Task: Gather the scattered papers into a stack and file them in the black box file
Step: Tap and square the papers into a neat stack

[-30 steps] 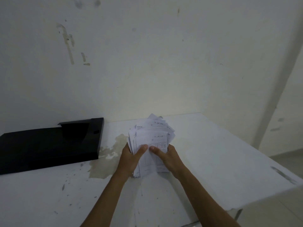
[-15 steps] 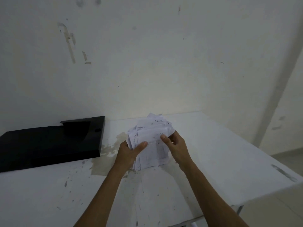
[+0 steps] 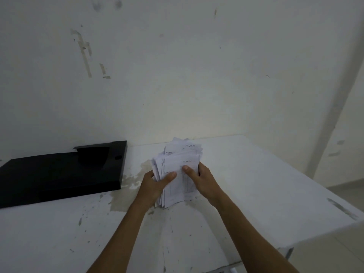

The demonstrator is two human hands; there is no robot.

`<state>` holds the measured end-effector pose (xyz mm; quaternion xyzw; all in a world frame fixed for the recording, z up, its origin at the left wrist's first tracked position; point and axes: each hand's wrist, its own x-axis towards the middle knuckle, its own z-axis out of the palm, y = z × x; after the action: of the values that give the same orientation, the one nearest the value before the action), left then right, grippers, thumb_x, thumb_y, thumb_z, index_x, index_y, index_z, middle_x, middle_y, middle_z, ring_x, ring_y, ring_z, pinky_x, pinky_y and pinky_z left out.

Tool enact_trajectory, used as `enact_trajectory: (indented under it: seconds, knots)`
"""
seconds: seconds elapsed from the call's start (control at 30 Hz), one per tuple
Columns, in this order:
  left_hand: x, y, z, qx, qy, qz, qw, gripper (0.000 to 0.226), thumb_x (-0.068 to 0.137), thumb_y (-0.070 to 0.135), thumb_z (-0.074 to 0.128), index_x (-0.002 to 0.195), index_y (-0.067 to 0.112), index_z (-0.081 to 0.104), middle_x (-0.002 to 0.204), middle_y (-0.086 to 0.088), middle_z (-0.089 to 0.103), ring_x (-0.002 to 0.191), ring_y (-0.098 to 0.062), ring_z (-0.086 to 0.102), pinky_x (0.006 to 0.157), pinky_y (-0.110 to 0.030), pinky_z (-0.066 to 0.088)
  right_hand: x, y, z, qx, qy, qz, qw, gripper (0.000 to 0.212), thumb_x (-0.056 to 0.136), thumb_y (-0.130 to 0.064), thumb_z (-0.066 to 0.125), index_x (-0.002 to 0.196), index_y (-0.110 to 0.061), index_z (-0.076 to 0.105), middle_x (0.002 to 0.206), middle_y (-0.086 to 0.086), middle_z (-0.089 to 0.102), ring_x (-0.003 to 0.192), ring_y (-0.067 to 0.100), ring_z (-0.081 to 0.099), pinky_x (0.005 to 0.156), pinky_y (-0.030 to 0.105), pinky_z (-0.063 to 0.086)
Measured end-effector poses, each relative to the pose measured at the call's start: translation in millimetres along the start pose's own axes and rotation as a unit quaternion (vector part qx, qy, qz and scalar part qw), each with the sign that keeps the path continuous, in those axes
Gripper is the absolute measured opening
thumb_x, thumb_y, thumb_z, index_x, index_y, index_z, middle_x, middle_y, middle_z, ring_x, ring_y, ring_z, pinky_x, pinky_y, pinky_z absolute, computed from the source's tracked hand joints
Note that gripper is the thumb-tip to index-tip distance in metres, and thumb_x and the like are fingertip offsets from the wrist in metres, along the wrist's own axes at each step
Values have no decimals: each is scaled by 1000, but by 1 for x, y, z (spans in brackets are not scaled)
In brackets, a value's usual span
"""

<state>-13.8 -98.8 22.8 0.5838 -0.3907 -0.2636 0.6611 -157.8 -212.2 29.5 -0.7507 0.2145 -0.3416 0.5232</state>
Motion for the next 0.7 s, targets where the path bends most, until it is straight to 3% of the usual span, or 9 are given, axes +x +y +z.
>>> enact_trajectory:
  seconds: [0.13, 0.23, 0.37, 0.47, 0.53, 0.6, 0.7]
  knots:
    - [3, 4, -8, 27, -1, 5, 1000, 20, 78, 27, 79, 98, 24, 73, 92, 2, 78, 85, -14, 76, 69, -23, 59, 5, -6, -9, 8, 33, -9, 999, 49, 95, -46, 62, 138, -30, 44, 133, -10, 60, 117, 7, 62, 90, 24, 56]
    - [5, 7, -12, 51, -23, 16, 998, 26, 77, 29, 79, 102, 25, 73, 96, 1, 79, 92, -19, 75, 75, -27, 60, 10, -22, -15, 11, 28, -37, 999, 49, 95, -38, 66, 136, -29, 41, 134, -9, 56, 116, -1, 58, 87, 19, 55]
    - [6, 13, -15, 113, -14, 58, 992, 49, 65, 49, 86, 108, 34, 68, 98, 9, 76, 88, -6, 74, 72, -26, 61, 13, -31, -14, -28, -3, -44, 999, 71, 91, -38, 71, 148, -25, 31, 140, -7, 50, 126, 10, 54, 101, 30, 52]
    - [7, 19, -18, 134, -4, 87, 987, 56, 63, 52, 86, 110, 31, 65, 98, 8, 76, 85, -8, 74, 68, -27, 61, 15, -37, -16, -51, 87, -91, 991, 84, 87, -42, 74, 153, -33, 22, 131, -10, 53, 115, 8, 60, 94, 27, 54]
    - [5, 19, -17, 150, -19, 81, 985, 48, 65, 45, 86, 106, 33, 65, 93, 11, 76, 83, -6, 74, 66, -24, 60, 16, -41, -19, -112, 103, -132, 979, 78, 87, -51, 69, 152, -38, 28, 140, -8, 48, 118, 9, 56, 95, 26, 50]
    - [5, 17, -14, 158, -28, 64, 985, 41, 66, 41, 85, 102, 31, 67, 87, 12, 77, 79, -7, 75, 65, -23, 60, 20, -42, -17, -250, 84, -167, 950, 62, 88, -62, 57, 145, -39, 42, 147, -9, 42, 127, 11, 48, 107, 33, 41]
    - [7, 16, -10, 180, -16, 46, 982, 33, 70, 41, 83, 97, 35, 64, 88, 12, 72, 75, -2, 71, 64, -16, 57, 19, -39, -12, -406, 44, -204, 890, 55, 89, -68, 44, 130, -34, 58, 130, -11, 59, 123, 12, 50, 113, 43, 32]
